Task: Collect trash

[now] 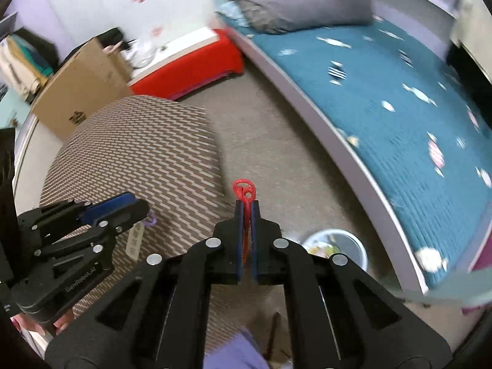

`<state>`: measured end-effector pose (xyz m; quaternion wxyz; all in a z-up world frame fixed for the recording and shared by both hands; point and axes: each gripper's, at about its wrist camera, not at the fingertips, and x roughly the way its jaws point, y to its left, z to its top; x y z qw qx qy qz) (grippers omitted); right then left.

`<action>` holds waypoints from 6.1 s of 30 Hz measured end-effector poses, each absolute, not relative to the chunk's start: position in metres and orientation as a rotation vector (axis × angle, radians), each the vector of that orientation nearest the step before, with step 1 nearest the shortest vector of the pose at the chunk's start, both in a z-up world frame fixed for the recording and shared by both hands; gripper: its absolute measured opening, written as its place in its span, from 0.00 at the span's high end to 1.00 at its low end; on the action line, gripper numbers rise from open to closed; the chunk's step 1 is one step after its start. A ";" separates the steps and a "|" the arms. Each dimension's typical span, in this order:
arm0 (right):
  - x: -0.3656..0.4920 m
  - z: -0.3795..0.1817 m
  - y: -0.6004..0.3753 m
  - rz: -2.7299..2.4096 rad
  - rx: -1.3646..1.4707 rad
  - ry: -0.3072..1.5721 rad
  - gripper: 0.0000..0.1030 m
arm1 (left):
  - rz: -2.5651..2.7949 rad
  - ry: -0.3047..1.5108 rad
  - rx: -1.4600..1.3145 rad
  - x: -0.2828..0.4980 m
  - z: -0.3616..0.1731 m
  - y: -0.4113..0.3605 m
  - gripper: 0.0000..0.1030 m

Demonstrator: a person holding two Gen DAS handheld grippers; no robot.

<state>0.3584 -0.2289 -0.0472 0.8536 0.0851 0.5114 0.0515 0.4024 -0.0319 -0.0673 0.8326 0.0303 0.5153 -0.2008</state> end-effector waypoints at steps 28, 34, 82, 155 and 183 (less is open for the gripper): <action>0.289 -0.159 -0.379 -0.160 0.313 1.222 0.32 | -0.492 1.221 0.282 0.353 -0.159 -0.202 0.36; 0.255 -0.132 -0.370 -0.138 0.323 1.161 0.32 | -0.483 1.173 0.260 0.330 -0.138 -0.181 0.36; -0.080 0.048 -0.219 0.034 0.029 0.182 0.19 | -0.206 0.307 0.042 -0.049 0.057 -0.022 0.30; -0.068 0.030 -0.209 0.069 0.045 0.259 0.18 | -0.097 0.336 0.019 -0.047 0.038 -0.006 0.14; -0.068 0.024 -0.214 0.075 0.046 0.272 0.18 | -0.081 0.350 0.014 -0.047 0.034 -0.020 0.14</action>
